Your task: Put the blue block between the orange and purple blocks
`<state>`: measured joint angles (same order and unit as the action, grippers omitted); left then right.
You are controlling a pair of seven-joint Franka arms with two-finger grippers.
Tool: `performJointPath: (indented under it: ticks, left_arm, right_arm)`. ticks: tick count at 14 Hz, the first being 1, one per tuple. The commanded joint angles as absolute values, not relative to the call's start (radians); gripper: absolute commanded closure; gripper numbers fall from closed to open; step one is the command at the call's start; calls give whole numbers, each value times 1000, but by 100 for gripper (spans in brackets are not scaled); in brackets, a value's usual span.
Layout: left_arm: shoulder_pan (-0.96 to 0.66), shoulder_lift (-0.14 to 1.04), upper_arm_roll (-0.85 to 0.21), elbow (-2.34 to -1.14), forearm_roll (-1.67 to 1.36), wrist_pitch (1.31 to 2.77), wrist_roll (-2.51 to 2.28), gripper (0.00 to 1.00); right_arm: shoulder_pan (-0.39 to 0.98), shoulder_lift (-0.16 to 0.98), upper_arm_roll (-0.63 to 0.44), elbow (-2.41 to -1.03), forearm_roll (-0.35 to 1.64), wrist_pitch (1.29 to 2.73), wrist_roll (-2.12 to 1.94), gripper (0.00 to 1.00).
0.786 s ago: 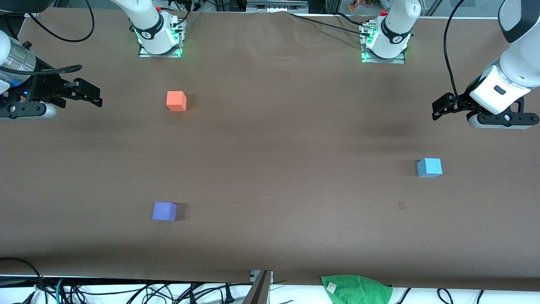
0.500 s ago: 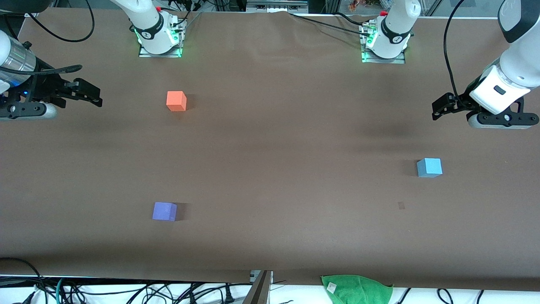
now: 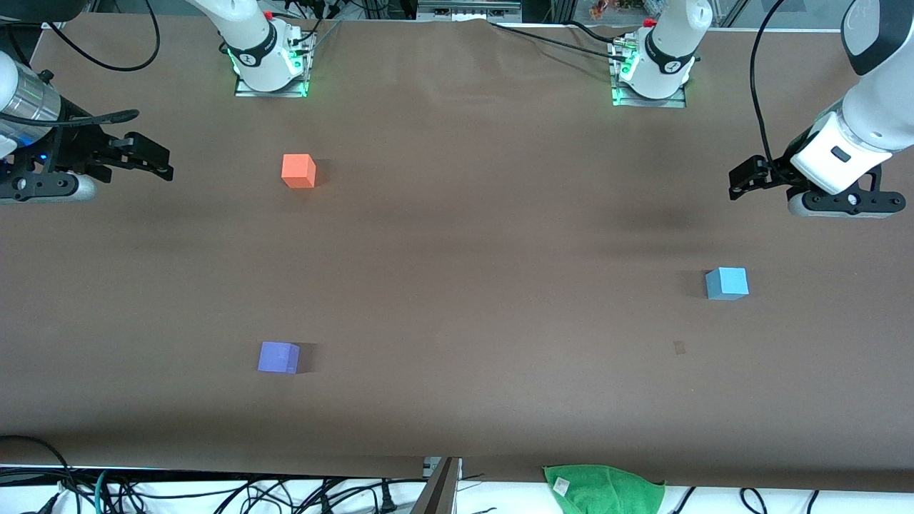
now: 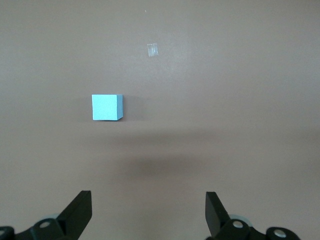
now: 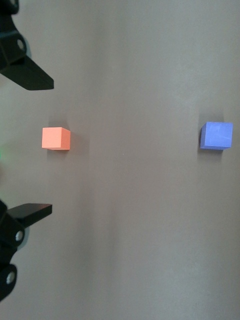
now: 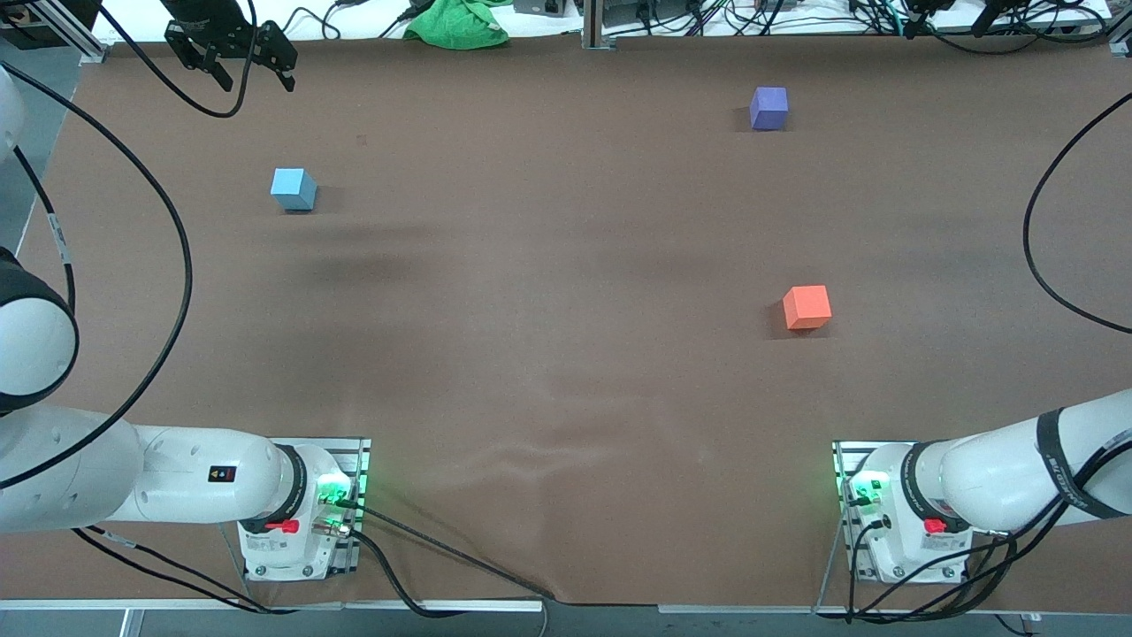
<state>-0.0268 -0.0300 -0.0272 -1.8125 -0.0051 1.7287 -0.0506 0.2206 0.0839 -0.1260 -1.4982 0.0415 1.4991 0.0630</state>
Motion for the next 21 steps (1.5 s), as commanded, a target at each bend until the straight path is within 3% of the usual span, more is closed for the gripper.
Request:
performJointPath:
  ticks: [1, 21]
  left_arm:
    - [-26, -28, -23, -1804, -17, 1715, -26, 0]
    - [-26, -6, -25, -1789, -17, 1712, -23, 0]
  right_arm:
    - [215, 81, -123, -1491, 32, 1491, 58, 0]
    - [215, 81, -123, -1491, 31, 1488, 58, 0]
